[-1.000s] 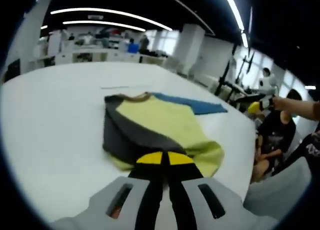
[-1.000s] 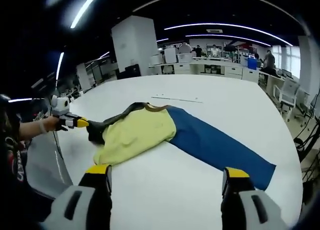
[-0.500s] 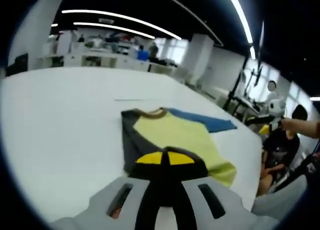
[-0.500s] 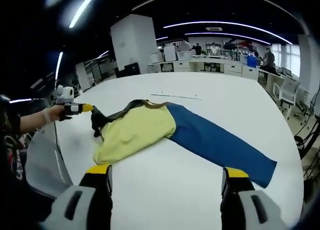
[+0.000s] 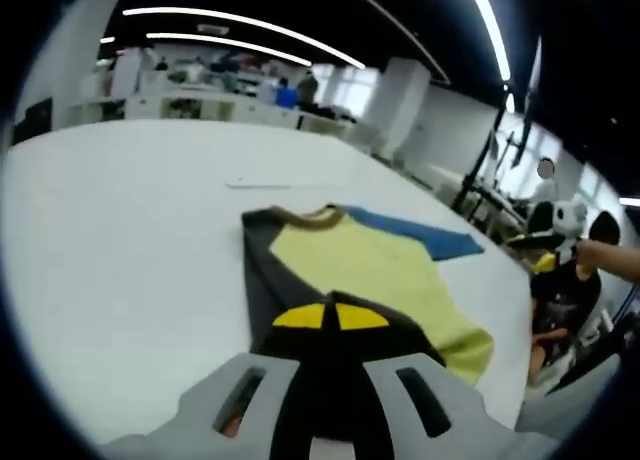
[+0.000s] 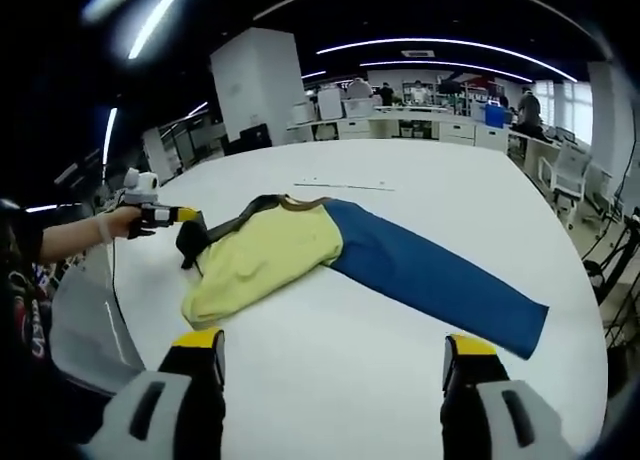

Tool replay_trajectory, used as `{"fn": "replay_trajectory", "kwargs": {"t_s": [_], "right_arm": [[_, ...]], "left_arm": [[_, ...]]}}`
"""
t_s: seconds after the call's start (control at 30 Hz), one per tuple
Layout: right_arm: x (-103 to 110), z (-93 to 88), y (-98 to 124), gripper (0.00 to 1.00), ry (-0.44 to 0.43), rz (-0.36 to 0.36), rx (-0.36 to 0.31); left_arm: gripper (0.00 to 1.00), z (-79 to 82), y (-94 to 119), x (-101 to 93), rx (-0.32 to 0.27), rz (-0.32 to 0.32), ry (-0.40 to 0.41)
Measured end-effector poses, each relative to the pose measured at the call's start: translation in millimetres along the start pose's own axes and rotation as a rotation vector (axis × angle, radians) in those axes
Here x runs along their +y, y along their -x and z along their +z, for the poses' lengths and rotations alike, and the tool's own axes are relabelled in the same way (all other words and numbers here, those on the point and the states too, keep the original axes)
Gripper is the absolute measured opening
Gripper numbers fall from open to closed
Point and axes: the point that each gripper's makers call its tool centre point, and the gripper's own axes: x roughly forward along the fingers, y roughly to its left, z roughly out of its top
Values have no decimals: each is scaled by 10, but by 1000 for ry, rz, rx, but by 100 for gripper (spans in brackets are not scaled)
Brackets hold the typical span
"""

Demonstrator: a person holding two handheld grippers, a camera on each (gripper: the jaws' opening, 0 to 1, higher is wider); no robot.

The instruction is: Fold the garment on the visible template until the final outline fits inside the template.

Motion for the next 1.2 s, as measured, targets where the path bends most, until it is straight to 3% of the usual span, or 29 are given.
{"fn": "replay_trajectory", "kwargs": {"t_s": [0.33, 0.57, 0.93, 1.03, 1.2], "right_arm": [[-21, 1, 4, 90, -6, -5, -2], [-12, -5, -25, 90, -8, 2, 1], [42, 16, -68, 90, 2, 18, 5], [57, 37, -75, 90, 6, 22, 2], [81, 120, -81, 91, 12, 26, -19]], "left_arm": [[0, -156, -211, 54, 58, -11, -22], [0, -159, -204, 58, 63, -19, -36], [39, -89, -49, 36, 64, -30, -86], [51, -89, -5, 25, 77, -41, -68], [57, -85, 65, 32, 77, -47, -67]]}}
